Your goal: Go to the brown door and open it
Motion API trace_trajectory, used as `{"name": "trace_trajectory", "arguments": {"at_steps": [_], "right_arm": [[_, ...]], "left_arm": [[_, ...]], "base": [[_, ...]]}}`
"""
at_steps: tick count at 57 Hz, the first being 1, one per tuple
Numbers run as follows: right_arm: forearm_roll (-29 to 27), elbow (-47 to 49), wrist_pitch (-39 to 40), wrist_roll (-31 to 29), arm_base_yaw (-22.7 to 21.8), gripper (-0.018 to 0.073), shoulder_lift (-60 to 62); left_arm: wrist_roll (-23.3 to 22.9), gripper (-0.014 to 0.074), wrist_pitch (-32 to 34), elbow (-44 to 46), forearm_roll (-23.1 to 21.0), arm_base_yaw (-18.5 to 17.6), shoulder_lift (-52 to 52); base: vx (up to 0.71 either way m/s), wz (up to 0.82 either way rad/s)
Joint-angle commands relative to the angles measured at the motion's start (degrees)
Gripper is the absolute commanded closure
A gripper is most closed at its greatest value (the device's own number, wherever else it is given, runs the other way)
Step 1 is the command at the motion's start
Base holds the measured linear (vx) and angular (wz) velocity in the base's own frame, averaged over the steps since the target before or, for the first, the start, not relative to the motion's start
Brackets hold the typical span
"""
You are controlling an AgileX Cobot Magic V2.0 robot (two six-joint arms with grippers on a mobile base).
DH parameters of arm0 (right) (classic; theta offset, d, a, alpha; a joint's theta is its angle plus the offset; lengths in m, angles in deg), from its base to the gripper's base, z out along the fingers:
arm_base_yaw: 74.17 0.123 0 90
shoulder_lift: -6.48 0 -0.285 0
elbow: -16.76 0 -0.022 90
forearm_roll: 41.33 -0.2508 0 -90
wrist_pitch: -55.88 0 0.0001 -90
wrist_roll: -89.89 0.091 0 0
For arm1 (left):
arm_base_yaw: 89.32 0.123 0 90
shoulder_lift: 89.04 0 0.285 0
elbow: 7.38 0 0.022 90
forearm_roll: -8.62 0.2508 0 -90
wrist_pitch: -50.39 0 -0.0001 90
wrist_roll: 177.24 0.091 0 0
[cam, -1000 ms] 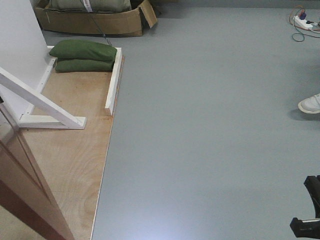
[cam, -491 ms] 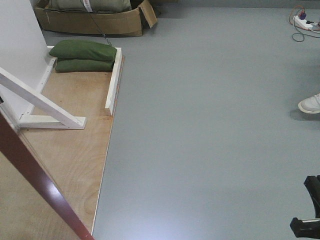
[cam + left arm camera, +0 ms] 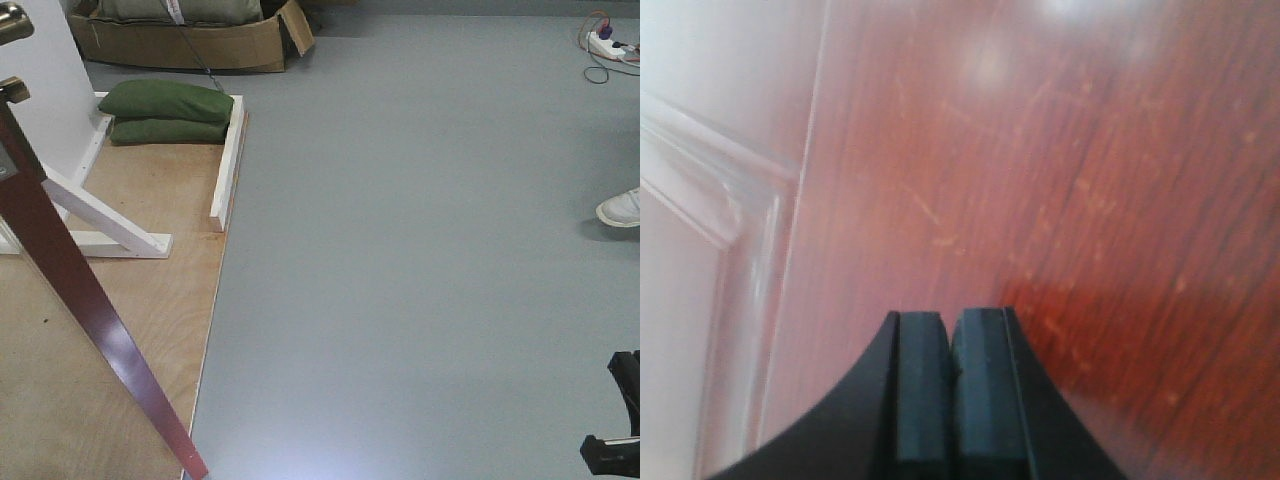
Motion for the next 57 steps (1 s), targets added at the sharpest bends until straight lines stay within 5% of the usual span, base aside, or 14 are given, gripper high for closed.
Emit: {"name": "trace_trajectory", "arguments": {"at_steps": [1,21,45,57], "right_arm": [[0.2,-0.2,4.5,-0.4,0.1,0.0559,0.3],[0.2,-0.2,4.5,-0.4,0.1,0.0559,0.3],[0.2,-0.2,4.5,-0.4,0.1,0.0559,0.3],[0.2,-0.2,4.5,-0.4,0.1,0.0559,0.3]], "left_arm": [[0.8,0.0530,-0.8,1.6,-2.1,-2.1,-0.3],[4.1,0.0530,2.3,1.6,-2.1,-7.2,-2.3],[15.5,0.0530,9.0,2.4,-5.3,-15.9,-4.3],[16.9,0.0530,9.8,7.4,-5.1,-17.5,-6.9]], "base": [[0.00,0.00],[0.00,0.00],[0.00,0.00],[0.00,0.00]]}}
